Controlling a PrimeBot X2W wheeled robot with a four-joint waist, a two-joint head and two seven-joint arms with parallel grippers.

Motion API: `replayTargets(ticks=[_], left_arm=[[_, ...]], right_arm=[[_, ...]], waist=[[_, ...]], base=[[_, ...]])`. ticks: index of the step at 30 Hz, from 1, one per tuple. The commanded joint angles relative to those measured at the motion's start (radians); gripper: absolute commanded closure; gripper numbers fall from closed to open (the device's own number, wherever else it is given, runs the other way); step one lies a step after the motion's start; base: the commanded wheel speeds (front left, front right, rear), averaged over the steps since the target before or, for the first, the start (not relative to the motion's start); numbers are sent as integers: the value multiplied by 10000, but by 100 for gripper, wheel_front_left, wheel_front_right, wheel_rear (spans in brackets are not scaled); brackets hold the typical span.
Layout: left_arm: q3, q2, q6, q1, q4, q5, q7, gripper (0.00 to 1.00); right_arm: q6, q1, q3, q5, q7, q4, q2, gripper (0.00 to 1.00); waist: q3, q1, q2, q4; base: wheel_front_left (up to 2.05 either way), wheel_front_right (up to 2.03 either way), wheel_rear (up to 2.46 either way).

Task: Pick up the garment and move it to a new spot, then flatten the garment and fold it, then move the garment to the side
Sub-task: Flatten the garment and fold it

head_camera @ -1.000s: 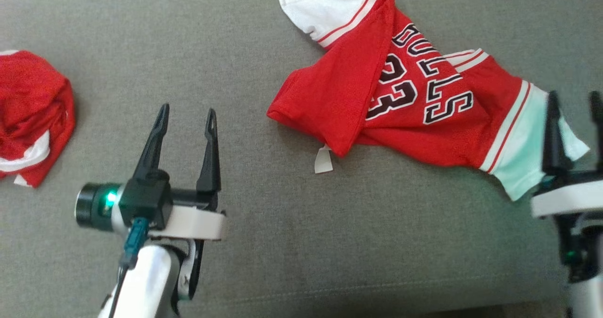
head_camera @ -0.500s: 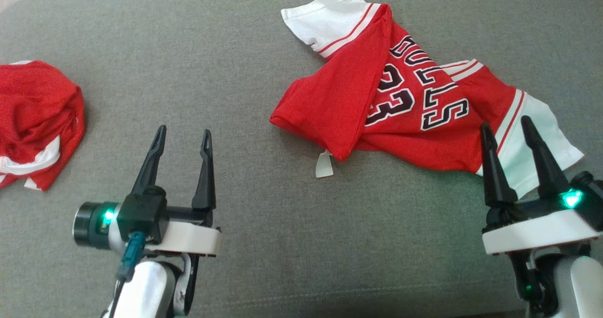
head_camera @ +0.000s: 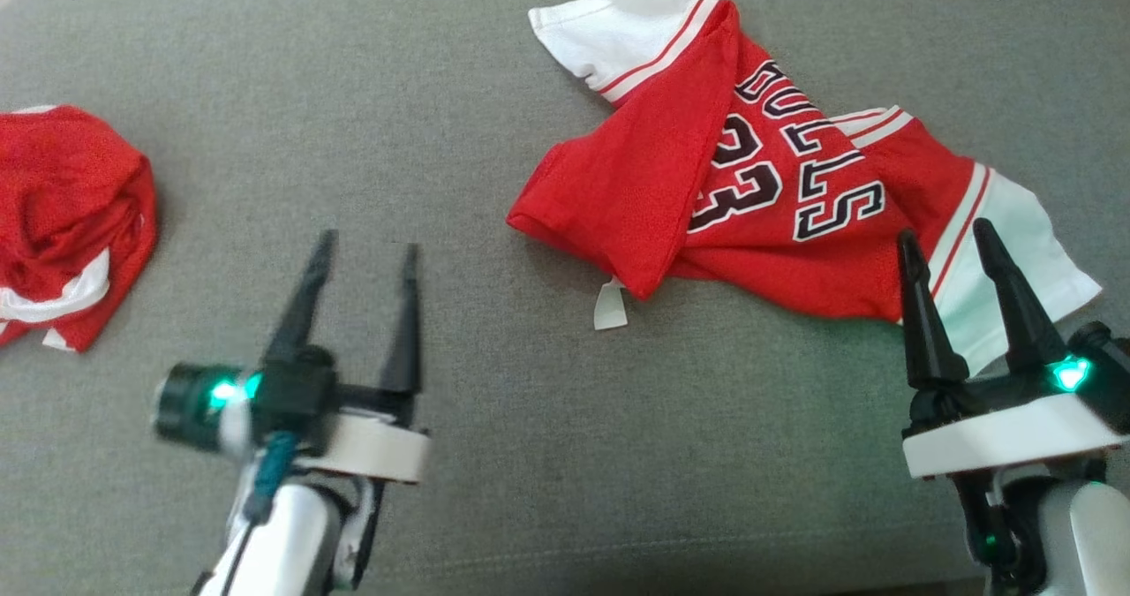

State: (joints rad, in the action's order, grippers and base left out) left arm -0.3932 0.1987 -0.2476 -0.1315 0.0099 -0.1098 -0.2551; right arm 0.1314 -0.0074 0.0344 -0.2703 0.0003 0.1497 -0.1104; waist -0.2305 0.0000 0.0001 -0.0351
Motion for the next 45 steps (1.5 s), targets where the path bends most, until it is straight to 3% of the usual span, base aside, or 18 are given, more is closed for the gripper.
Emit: replayTargets(ticks=[1, 10, 13, 16, 23, 24, 25, 26, 31, 40, 45], left_arm=[[95, 218, 161, -634, -329, 197, 76, 0], [-2506, 114, 2802, -3182, 970, 1227, 1666, 0], [-3107, 105, 3292, -3869, 1649, 1547, 2117, 0], [-3603, 193, 3513, -4447, 2203, 1863, 2350, 0], [-4603, 598, 3711, -5685, 3630, 2638, 2925, 0], [-4713, 628, 3728, -5813, 3821, 2627, 3001, 32], [-4804, 639, 3741, -5950, 3942, 2586, 2962, 83], [-4883, 686, 3749, -6093, 4085, 2592, 2979, 100], [-4718, 710, 3713, -6507, 4354, 2198, 2569, 100], [-2995, 420, 2654, -6453, 3834, 600, 1404, 100], [-1966, 322, 2358, -6690, 4216, -367, 931, 100]], right_arm=[[-7, -96, 184, -35, 16, 418, -100, 0], [-7, -387, 398, -172, 123, 400, -123, 0], [-7, -492, 535, -260, 116, 306, -115, 0], [-7, -533, 589, -324, 98, 224, -97, 0], [-7, -610, 645, -458, 32, 115, -52, 0], [-7, -625, 655, -480, 15, 103, -45, 0], [-7, -635, 661, -512, -3, 97, -37, 0], [-7, -647, 663, -533, -17, 94, -40, 0], [-7, -663, 657, -594, -104, 76, -35, 0], [-7, -660, 596, -695, -165, 76, 20, 0], [-7, -766, 626, -757, -156, 135, 84, 0]], waist=[[-82, 0, -1, 32], [-624, 0, -1, -148], [-724, 0, -1, -358], [-788, 0, -1, -542], [-891, 0, -1, -769], [-897, 0, -1, -788], [-906, 0, -1, -805], [-917, 0, -1, -818], [-938, 0, -1, -856], [-973, 0, -1, -859], [-1178, 0, -1, -930]], base=[[0, 0, 0], [0, 0, 0], [0, 0, 0], [0, 0, 0], [0, 0, 0], [0, 0, 0], [0, 0, 0], [0, 0, 0], [0, 0, 0], [0, 0, 0], [0, 0, 0]])
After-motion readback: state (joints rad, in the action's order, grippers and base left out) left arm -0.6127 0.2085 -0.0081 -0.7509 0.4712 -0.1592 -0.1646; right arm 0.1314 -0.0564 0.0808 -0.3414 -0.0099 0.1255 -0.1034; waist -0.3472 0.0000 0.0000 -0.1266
